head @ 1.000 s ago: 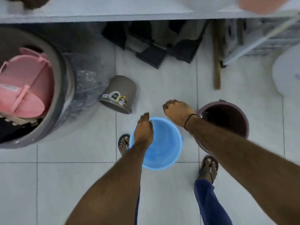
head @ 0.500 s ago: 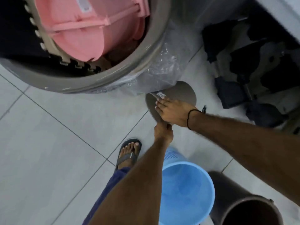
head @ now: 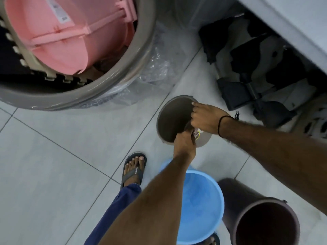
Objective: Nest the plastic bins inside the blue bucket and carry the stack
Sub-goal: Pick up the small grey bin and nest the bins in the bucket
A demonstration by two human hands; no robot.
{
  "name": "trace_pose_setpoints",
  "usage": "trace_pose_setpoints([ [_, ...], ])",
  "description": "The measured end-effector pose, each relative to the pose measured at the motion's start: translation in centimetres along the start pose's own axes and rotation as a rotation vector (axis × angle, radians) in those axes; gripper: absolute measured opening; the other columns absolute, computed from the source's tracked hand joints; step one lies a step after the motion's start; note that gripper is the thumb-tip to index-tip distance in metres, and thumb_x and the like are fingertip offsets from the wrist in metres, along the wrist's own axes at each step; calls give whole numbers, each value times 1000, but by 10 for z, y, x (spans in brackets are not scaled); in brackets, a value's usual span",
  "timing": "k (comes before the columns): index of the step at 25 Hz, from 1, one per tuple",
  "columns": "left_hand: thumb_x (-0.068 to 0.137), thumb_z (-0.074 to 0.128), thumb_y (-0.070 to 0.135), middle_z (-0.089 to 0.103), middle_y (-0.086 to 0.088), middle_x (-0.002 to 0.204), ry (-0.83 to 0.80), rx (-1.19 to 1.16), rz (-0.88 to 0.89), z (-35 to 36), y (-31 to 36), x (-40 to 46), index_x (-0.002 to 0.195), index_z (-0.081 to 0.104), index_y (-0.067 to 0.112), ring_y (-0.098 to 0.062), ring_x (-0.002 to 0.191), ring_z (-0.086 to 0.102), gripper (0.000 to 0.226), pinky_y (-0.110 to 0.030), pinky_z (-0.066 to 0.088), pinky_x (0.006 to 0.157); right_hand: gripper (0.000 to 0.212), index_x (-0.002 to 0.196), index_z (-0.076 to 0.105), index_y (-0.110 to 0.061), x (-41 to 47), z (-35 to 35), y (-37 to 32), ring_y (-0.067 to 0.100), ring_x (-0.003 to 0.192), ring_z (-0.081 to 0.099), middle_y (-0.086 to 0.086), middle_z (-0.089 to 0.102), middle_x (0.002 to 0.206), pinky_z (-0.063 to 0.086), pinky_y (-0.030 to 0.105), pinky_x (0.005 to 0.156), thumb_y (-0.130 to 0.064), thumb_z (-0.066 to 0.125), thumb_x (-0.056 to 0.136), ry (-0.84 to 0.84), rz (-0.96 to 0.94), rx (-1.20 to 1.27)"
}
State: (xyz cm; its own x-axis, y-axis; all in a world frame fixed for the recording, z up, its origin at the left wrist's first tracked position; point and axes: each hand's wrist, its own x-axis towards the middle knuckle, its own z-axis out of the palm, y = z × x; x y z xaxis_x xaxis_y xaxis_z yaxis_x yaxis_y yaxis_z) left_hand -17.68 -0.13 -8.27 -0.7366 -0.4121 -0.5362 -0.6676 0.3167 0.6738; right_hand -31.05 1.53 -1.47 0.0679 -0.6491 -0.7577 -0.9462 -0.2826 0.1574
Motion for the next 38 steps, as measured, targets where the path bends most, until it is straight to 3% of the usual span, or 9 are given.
trace_pose_setpoints([
  [7, 83, 56, 13, 76, -6, 95, -102, 535, 656, 10, 78, -94, 109, 72, 20, -29, 82, 69, 31, -32, 52, 72, 42, 127, 49, -16, -203, 54, -73, 29, 104, 62, 7, 58, 117, 52, 39, 84, 1, 47, 89, 95, 420, 600],
  [12, 75, 50, 11, 77, -2, 93, -175, 804, 1061, -2, 140, -200, 105, 73, 19, -26, 80, 70, 38, -29, 54, 75, 50, 111, 62, -10, -325, 54, -176, 32, 85, 66, 13, 65, 99, 56, 43, 70, 2, 74, 65, 353, 661, 663],
  [15, 72, 52, 3, 74, -5, 86, -130, 867, 1125, -21, 139, -274, 106, 71, 14, -28, 75, 69, 40, -33, 54, 75, 47, 106, 62, -10, -360, 28, -234, 31, 84, 63, 13, 64, 97, 54, 42, 72, 4, 73, 62, 447, 641, 708],
  [18, 73, 60, 6, 75, -7, 89, -88, 886, 1056, -41, 105, -346, 111, 71, 10, -28, 75, 68, 40, -33, 55, 74, 35, 102, 62, -12, -366, 0, -283, 29, 83, 60, 10, 62, 94, 52, 40, 71, 3, 59, 70, 531, 545, 668],
  [21, 62, 77, 9, 75, -6, 95, -100, 888, 952, -45, 53, -385, 112, 72, 10, -26, 79, 69, 51, -32, 54, 78, 29, 97, 62, -13, -347, -15, -325, 27, 80, 60, 7, 62, 91, 51, 38, 68, -1, 66, 71, 554, 403, 636],
  [27, 56, 88, 14, 78, -5, 88, -144, 924, 686, 10, -40, -368, 103, 75, 16, -27, 77, 72, 49, -33, 59, 71, 33, 120, 57, -10, -252, 28, -373, 30, 105, 58, 11, 60, 117, 50, 40, 90, -2, 52, 88, 415, 362, 678],
  [31, 84, 67, 17, 75, -5, 103, -232, 965, 415, 48, -92, -326, 118, 69, 25, -29, 93, 69, 35, -35, 57, 80, 37, 121, 58, -10, -187, 58, -391, 31, 109, 57, 11, 60, 119, 46, 41, 92, 0, 48, 87, 277, 395, 731],
  [35, 87, 58, 15, 73, -8, 102, -376, 904, 291, 45, -119, -298, 107, 69, 17, -32, 91, 69, 23, -37, 58, 79, 29, 110, 66, -12, -155, 67, -393, 30, 104, 61, 9, 66, 110, 50, 41, 88, -5, 56, 84, 191, 442, 848],
  [38, 89, 57, 15, 66, -11, 107, -102, 610, 230, 18, -116, -293, 106, 64, 12, -32, 92, 64, 19, -39, 57, 74, 25, 104, 64, -8, -152, 71, -378, 37, 95, 62, 14, 67, 102, 51, 42, 79, -14, 59, 81, 300, 739, 1084],
])
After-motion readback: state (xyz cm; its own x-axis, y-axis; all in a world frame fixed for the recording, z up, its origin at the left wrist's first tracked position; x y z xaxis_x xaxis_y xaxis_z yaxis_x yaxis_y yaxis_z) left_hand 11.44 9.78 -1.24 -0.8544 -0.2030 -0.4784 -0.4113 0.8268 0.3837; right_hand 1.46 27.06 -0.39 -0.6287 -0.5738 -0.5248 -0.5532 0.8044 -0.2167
